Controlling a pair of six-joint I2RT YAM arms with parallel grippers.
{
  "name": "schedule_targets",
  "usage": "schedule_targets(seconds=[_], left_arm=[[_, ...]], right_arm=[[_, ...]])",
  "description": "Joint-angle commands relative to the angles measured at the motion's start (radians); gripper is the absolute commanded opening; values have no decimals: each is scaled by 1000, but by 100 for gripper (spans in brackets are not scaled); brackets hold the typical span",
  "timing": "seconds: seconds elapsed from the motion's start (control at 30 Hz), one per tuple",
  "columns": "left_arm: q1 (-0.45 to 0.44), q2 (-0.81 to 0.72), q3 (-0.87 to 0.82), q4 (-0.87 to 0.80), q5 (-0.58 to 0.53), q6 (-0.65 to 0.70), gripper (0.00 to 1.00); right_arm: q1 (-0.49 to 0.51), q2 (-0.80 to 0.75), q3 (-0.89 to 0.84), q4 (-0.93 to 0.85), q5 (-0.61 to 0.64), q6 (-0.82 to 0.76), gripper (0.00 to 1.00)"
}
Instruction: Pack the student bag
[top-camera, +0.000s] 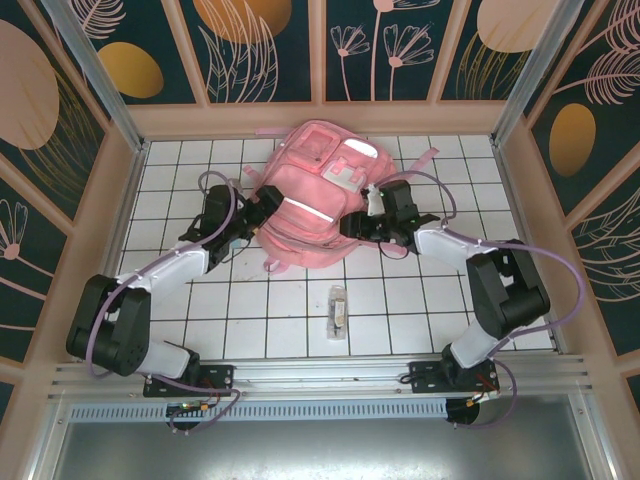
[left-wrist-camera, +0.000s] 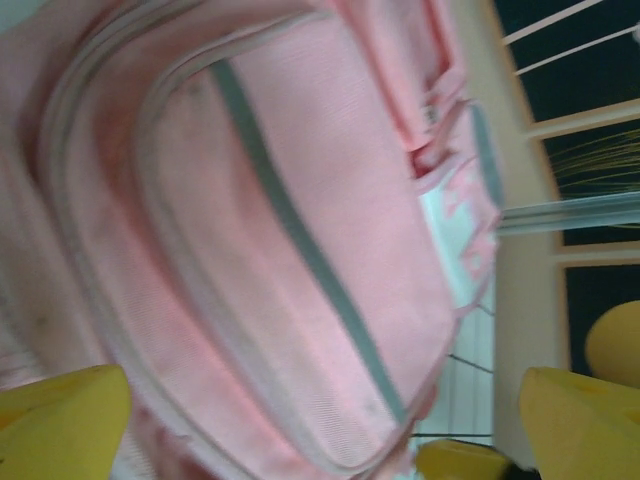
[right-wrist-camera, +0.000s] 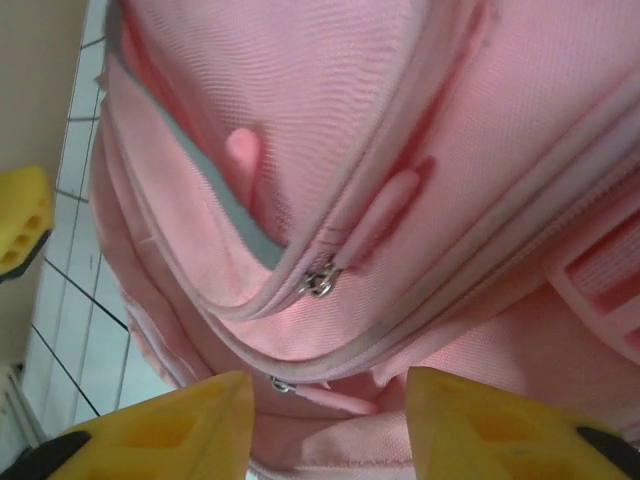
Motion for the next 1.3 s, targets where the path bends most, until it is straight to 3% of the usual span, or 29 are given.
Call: schedule_targets(seconds=[0.0,0.23,0.27,0.37,0.4,0.63,0.83,1.1,1.27], left_arm=[[-43,14,-33,138,11,-82,96],[-120,210,-1,275,74,-110,86],[-122,224,-5,274,77,-110,86],[-122,230,-43,271,81,-119,86],[-122,219,-61,266,78,-120,86],[-124,135,-93,189,53,-103,93],[-130,139,-61,200,66,-119,95],[-153,223,-13,311,55,-197,94],[-157,349,70,360,52,-234,92]], right_arm=[[2,42,-27,105,-16,125,46],[6,143,-7,247,-2,249,48],[5,153,-1,266,-5,263,45],[-2,152,0,359,-37,321,5],[-7,134,1,387,-57,346,0],[-49,-26,47,430,-76,459,0],[-49,-30,42,508,-102,554,0],[-21,8,42,625,-166,667,0],[12,-10,22,666,-206,707,0]])
